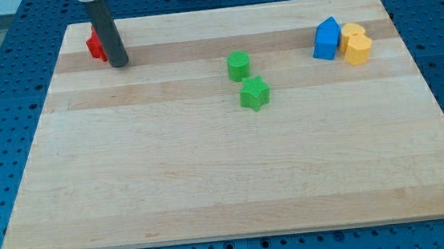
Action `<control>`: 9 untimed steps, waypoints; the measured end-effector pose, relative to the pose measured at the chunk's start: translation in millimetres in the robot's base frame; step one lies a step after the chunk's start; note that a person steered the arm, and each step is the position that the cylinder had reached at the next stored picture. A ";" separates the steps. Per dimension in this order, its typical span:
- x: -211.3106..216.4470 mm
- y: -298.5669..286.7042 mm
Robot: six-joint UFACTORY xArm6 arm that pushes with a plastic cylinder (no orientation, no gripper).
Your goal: Place the blue triangle in between the green blocks
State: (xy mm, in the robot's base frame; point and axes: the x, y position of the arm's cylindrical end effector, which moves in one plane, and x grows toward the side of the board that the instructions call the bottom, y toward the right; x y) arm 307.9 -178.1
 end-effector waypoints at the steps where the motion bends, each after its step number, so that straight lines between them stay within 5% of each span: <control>1: -0.6 24.4; 7: -53.6 349.7; 9: -41.1 402.6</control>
State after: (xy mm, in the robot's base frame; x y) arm 266.8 224.4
